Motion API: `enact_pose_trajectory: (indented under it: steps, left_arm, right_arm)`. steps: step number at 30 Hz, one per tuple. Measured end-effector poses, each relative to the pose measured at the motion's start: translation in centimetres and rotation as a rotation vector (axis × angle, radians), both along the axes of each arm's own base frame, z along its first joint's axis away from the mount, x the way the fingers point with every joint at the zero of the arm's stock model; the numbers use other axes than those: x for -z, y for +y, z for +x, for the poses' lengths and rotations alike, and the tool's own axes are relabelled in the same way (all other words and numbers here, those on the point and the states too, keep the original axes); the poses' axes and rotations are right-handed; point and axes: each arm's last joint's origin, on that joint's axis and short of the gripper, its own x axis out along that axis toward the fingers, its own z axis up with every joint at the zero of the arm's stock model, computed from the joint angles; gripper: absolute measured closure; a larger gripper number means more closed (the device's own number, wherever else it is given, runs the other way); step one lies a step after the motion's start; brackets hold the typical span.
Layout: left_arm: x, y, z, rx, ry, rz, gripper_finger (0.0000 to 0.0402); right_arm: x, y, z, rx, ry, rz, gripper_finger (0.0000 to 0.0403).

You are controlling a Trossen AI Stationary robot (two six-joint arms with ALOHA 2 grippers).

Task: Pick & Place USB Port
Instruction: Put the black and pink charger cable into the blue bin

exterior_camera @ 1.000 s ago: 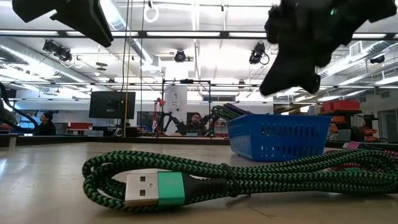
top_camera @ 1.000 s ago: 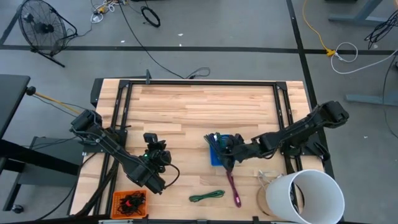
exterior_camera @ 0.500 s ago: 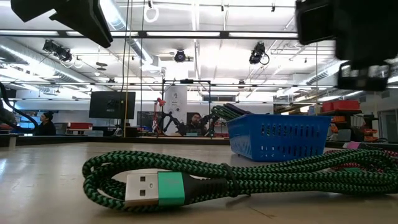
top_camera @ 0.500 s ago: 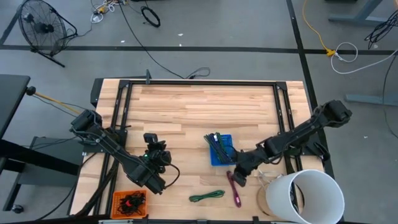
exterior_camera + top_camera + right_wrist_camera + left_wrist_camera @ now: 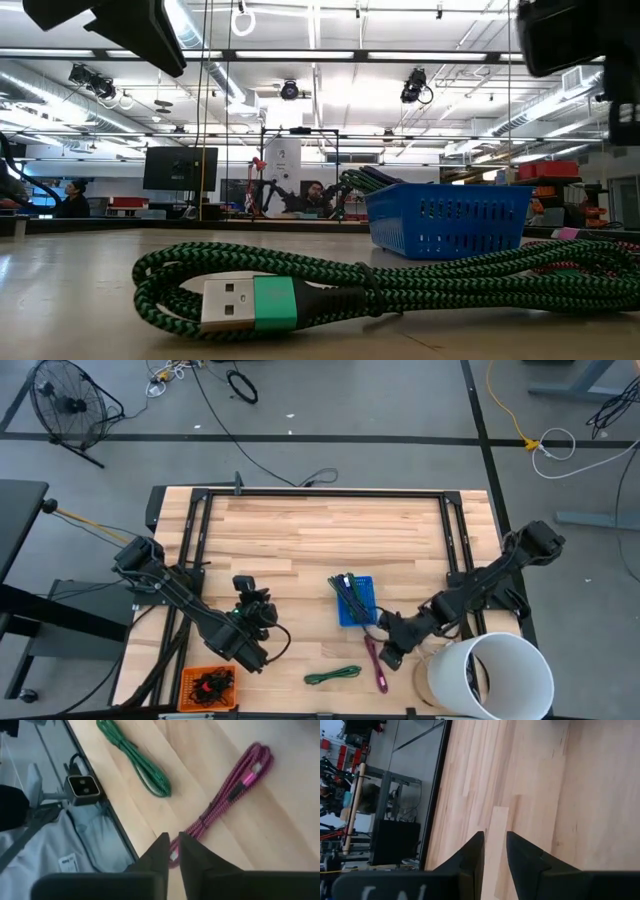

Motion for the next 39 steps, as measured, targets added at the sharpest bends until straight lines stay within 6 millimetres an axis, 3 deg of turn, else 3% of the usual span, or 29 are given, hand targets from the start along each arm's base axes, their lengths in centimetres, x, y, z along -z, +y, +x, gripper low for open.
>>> enact_pose_trajectory:
  steps: [9, 17, 30, 39]
  left_arm:
    - [0.1, -0.3, 0.4, -0.003, -0.050, -0.040, 0.0317]
    - [0.2, -0.5, 0.6, -0.033, -0.088, -0.097, 0.0317]
    - [0.3, -0.8, 0.8, -0.042, -0.087, -0.177, 0.0317]
    - [0.3, -0.8, 0.8, -0.041, -0.089, -0.175, 0.0317]
  right_arm:
    - [1.8, 2.1, -0.9, -0.033, 0.042, -0.066, 0.0265]
    - [3.3, 2.2, -0.5, -0.021, 0.049, -0.145, 0.0191]
    - [6.0, 2.6, 0.3, 0.031, 0.077, -0.204, 0.0179]
    - [6.4, 2.5, 0.6, 0.059, 0.063, -0.221, 0.0179]
